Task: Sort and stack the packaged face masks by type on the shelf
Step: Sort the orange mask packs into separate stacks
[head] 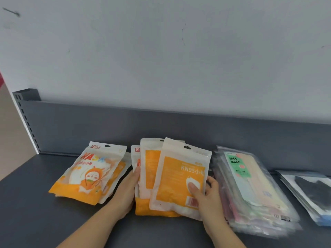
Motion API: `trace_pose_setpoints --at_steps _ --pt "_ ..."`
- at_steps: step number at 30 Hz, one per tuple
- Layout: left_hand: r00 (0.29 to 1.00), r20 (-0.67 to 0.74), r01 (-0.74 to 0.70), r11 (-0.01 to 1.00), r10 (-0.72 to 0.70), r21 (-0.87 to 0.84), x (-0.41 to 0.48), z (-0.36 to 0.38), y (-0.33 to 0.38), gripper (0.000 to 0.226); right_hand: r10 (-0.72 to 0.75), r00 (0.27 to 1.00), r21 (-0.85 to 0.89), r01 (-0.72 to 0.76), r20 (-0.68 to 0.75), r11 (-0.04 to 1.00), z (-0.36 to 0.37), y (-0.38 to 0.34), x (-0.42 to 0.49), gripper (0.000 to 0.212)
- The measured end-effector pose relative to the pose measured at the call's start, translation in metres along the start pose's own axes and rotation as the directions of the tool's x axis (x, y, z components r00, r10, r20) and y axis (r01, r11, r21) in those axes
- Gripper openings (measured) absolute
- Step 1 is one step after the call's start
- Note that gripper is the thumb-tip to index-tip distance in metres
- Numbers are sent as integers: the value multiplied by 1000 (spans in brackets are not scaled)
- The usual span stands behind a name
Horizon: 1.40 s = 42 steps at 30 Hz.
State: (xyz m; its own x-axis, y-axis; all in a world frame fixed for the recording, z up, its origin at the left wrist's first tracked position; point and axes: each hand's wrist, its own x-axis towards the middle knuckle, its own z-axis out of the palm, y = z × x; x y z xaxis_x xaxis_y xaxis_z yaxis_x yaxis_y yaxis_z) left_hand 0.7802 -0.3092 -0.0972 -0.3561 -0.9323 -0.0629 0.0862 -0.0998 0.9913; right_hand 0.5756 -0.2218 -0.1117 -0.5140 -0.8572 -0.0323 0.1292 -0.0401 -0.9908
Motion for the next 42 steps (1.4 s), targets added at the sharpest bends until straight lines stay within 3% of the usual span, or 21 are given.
trace_pose_setpoints --at_steps 5,10,20,23,27,31,33,35,38,40,42 --pt "1000 2 29 998 -29 -54 5 -4 -4 41 -2 1000 -16 2 -2 1000 0 0 2 53" --pt "990 135 55 993 -40 -107 9 -10 -9 60 -29 1000 -44 29 5 999 -1 2 3 56" --pt "999 38 -20 992 25 -127 9 -11 -11 42 -5 1000 25 5 9 1000 -5 -3 1 70" --pt "1000 -6 -19 986 18 -163 10 -10 -12 42 -40 999 41 41 -28 998 -8 -7 0 65" --pt "998 -68 -24 971 8 -239 9 -11 -12 26 -43 996 106 51 -75 993 -11 -8 0 59" --pt "994 -109 -55 953 23 -297 10 -10 -13 19 -53 997 119 60 -62 991 -7 -12 -4 72" --pt "989 -143 -72 945 27 -318 11 -9 -14 18 -111 988 57 117 -109 991 -4 -22 -8 51" --pt "983 -183 -88 939 27 -332 12 -9 -16 18 -224 955 -33 221 -195 975 -3 -36 -11 43" --pt "984 -176 -94 930 32 -356 12 -9 -17 22 -447 849 -173 413 -282 894 3 -62 -23 39" --pt "987 -160 -65 925 5 -375 13 -10 -18 34 -598 771 -302 529 -220 793 8 -73 -31 38" --pt "993 -117 -68 929 27 -364 16 -12 -19 37 -735 677 -530 609 -39 590 15 -74 -33 35"
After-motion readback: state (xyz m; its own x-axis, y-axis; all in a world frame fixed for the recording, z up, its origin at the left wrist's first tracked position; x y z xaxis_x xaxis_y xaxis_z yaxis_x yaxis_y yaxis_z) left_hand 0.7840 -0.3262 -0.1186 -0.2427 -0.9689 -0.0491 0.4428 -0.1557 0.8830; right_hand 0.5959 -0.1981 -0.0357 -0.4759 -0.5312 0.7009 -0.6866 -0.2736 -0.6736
